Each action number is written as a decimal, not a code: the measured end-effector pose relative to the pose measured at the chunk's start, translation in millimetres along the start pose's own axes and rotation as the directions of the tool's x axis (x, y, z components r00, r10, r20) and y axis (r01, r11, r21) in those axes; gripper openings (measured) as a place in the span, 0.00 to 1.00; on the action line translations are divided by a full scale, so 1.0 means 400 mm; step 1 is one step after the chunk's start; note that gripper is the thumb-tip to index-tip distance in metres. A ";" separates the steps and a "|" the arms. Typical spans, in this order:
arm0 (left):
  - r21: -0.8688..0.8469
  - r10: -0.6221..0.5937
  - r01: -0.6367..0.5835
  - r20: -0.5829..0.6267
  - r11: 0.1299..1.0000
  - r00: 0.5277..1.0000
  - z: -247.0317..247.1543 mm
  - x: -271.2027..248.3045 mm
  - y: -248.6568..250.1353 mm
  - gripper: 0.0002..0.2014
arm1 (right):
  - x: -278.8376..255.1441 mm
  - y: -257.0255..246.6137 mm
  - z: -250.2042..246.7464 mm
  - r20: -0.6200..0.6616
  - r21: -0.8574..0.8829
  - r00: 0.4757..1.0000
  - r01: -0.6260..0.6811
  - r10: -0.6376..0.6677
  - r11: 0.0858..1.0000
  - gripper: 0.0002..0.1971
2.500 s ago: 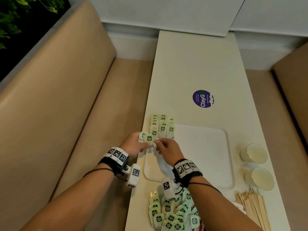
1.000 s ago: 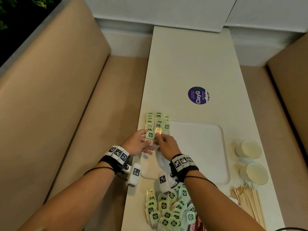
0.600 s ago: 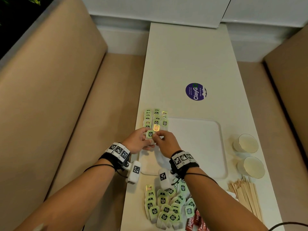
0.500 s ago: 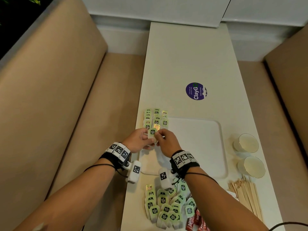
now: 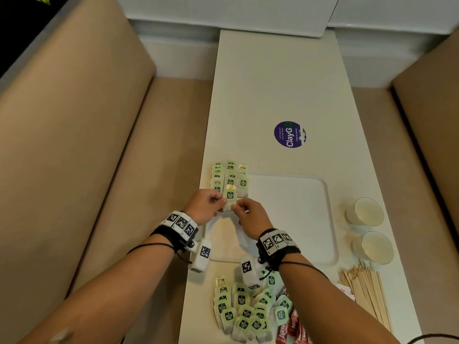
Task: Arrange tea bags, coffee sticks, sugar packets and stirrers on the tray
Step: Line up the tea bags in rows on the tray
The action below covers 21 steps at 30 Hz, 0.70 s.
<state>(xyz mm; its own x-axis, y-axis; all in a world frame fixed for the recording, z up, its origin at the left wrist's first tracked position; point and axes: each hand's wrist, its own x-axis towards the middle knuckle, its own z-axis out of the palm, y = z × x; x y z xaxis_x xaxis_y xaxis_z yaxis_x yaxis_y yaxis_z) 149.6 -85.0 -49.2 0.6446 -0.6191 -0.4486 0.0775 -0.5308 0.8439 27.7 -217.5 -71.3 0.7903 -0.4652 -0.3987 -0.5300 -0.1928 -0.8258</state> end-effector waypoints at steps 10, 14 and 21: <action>0.390 0.114 -0.113 0.019 0.914 0.993 0.000 0.041 0.008 0.17 | 0.053 0.014 -0.049 -0.202 -0.017 0.955 -0.225 0.217 0.974 0.10; 0.548 0.145 -0.160 0.070 0.821 0.987 0.008 0.061 0.029 0.19 | 0.057 0.019 -0.039 -0.221 -0.043 0.944 -0.261 0.245 0.964 0.11; 0.656 0.178 -0.199 0.100 0.728 0.979 0.027 0.083 0.049 0.19 | 0.061 0.017 -0.036 -0.208 -0.104 0.947 -0.272 0.246 0.957 0.15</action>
<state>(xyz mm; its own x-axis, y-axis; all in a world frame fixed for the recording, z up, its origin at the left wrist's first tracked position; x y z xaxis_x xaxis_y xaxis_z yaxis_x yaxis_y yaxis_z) 164.3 -122.3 -50.6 0.5687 -0.7584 -0.3185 -0.5713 -0.6427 0.5104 38.8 -242.4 -80.9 0.5536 -0.6678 -0.4975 -0.7539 -0.1482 -0.6400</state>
